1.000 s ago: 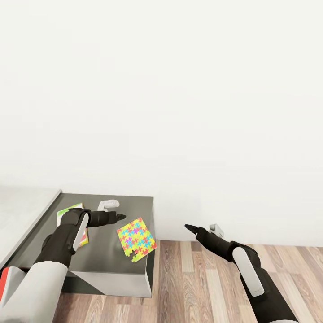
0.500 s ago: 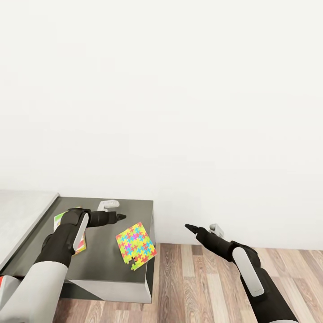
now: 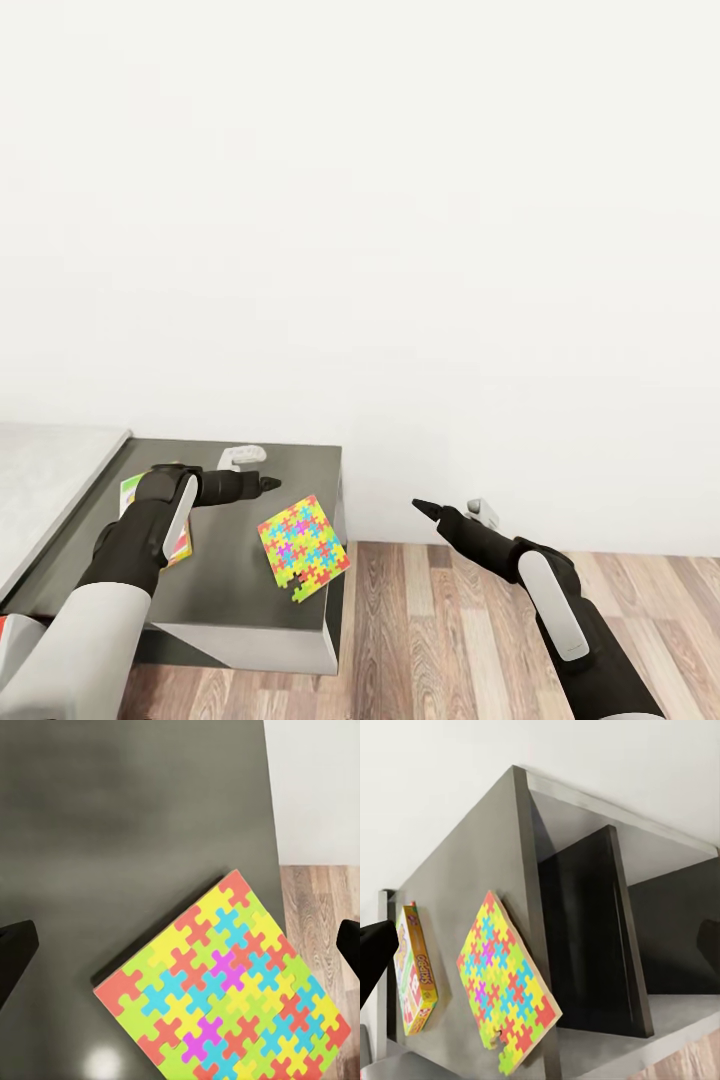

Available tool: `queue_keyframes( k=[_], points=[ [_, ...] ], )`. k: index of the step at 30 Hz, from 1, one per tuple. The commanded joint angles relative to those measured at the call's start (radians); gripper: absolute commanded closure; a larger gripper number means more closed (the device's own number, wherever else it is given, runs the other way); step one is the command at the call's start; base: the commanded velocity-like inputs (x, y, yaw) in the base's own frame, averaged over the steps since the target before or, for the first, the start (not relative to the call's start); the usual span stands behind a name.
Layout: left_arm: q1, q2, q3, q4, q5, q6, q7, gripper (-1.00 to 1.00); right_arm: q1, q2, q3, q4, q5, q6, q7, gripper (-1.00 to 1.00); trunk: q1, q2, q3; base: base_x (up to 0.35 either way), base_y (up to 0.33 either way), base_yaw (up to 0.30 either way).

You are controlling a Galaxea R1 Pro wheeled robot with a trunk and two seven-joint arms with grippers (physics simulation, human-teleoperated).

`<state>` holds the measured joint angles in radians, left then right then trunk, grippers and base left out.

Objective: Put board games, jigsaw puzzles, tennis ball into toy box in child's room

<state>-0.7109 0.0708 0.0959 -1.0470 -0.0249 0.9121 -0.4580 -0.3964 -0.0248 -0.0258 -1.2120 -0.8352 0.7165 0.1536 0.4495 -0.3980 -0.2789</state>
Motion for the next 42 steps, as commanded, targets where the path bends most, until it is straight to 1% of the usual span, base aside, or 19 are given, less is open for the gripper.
queue_keyframes(
  k=[1, 24, 37, 39, 42],
  points=[
    [-0.001, 0.0, 0.002, -0.001, -0.003, 0.005, -0.005, -1.0, -0.001, 0.0, -0.002, 0.0, 0.002, 0.006, 0.005, -1.0, 0.001, -0.002, -0.003, 0.0, 0.0, 0.0],
    [-0.001, -0.002, 0.001, -0.001, -0.003, 0.004, -0.005, -1.0, -0.001, 0.001, -0.003, 0.002, 0.002, 0.006, 0.003, -1.0, 0.001, -0.002, -0.04, 0.0, 0.0, 0.0],
    [-0.001, -0.013, 0.0, 0.002, -0.003, 0.004, -0.005, -1.0, -0.001, 0.001, -0.003, 0.016, 0.004, 0.006, 0.003, -1.0, 0.001, -0.002, -0.061, 0.0, 0.0, 0.0],
    [-0.001, -0.016, -0.006, 0.004, -0.003, 0.004, -0.005, -1.0, -0.001, 0.002, -0.003, 0.017, 0.004, 0.005, 0.003, -1.0, 0.001, -0.002, -0.064, 0.0, 0.0, 0.0],
    [-0.001, -0.019, -0.029, 0.005, -0.003, 0.004, -0.005, -1.0, -0.001, 0.002, -0.003, 0.017, 0.004, 0.005, 0.003, -1.0, 0.001, -0.002, -0.069, 0.0, 0.0, 0.0]
  ],
)
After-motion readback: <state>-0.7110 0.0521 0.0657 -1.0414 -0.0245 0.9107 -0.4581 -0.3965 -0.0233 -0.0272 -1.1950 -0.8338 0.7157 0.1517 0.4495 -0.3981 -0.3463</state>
